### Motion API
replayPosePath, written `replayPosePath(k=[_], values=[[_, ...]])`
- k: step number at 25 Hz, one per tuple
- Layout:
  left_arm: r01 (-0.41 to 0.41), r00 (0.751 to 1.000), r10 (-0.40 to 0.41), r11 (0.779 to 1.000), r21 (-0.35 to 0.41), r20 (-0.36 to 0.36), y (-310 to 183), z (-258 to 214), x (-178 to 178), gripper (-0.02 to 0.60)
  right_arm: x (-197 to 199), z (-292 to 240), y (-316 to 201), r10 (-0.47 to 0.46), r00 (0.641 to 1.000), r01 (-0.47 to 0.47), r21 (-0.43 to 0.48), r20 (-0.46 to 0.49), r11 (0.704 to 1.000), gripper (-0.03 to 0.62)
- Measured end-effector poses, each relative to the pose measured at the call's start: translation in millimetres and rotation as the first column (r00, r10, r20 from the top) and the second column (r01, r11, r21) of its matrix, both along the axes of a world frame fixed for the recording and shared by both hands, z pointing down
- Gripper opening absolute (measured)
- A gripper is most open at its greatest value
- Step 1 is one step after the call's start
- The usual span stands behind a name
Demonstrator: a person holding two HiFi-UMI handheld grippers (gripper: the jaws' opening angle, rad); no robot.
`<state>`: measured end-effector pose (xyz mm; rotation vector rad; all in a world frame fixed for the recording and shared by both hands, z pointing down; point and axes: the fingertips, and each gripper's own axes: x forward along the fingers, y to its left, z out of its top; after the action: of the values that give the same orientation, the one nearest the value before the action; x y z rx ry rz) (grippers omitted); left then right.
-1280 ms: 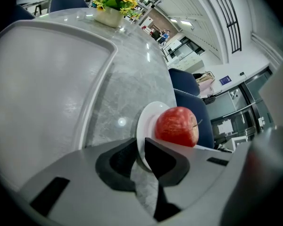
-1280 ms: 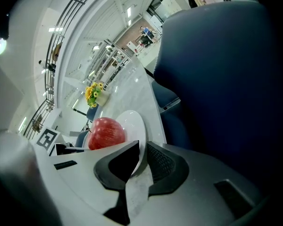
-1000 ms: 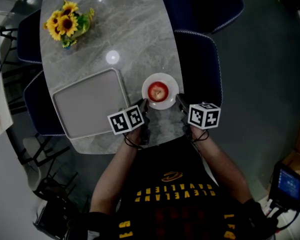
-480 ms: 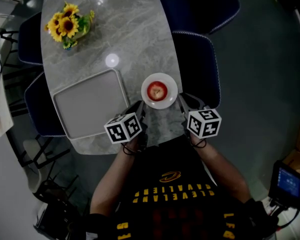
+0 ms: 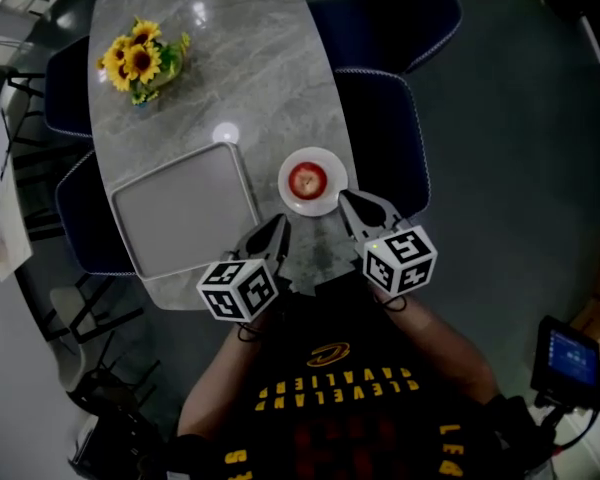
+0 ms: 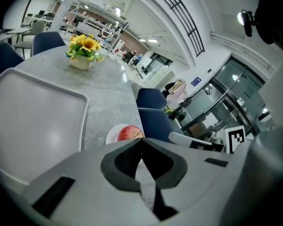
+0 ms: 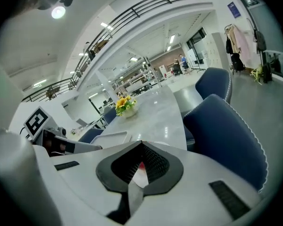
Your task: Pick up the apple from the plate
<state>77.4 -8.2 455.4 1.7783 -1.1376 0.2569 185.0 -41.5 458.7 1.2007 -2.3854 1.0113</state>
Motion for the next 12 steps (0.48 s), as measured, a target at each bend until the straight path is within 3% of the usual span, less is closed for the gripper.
replayPosePath(k=[7,12], values=[[-0.129,0.991,0.121,0.977,0.168,0.056,-4.6,-51.4,14.2,0.002,-11.2,-38.5,-3.3,0.005,0.998,-0.012,0.109,0.063,0.994,0.005],[-0.193,0.981,0.193,0.945,0.265,0.027,23.9,-86.8,7.8,0.002,-39.4,-67.9,25.4,0.011,0.998,-0.021,0.175,0.058,0.984,0.005]])
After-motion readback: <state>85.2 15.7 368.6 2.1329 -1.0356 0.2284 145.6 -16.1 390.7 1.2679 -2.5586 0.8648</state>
